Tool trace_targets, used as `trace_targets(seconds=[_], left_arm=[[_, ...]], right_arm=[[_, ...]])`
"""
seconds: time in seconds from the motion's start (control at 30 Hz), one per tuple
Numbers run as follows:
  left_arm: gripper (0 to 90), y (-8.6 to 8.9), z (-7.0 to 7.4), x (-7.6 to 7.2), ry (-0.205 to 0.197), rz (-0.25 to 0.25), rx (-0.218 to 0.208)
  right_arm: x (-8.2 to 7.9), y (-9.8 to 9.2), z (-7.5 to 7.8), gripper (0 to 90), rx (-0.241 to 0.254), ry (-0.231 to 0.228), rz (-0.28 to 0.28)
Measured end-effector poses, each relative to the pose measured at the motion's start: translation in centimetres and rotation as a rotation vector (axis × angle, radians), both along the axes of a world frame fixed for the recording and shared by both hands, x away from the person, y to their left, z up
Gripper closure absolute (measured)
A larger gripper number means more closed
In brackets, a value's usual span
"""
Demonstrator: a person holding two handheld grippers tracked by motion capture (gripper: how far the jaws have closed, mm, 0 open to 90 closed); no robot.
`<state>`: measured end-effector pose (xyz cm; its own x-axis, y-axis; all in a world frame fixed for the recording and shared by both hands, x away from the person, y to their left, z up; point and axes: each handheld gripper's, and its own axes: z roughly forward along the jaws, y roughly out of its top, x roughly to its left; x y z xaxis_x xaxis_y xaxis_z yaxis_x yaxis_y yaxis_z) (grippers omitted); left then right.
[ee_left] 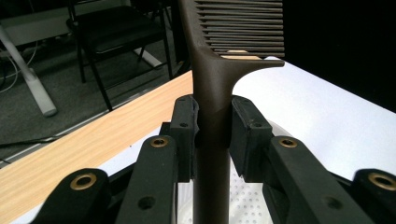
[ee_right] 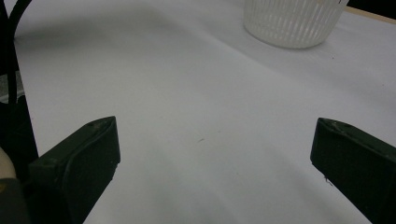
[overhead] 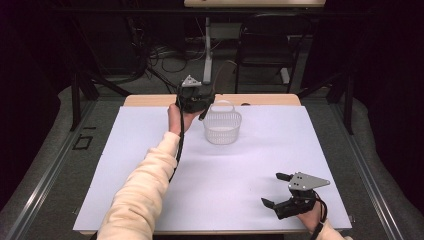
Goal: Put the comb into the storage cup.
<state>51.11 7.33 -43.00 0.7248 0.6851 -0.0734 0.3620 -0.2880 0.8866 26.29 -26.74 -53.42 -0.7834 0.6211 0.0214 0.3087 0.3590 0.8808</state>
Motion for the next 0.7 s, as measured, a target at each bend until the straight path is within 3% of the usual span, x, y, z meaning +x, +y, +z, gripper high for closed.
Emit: trace_targets(seconds=[0.7], left_arm=[[72.6,-1.0,0.0,-0.4,-0.046,-0.019,-0.031]], right_arm=[[0.0,0.0,0.0,1.1,0.002,-0.002,0.001]])
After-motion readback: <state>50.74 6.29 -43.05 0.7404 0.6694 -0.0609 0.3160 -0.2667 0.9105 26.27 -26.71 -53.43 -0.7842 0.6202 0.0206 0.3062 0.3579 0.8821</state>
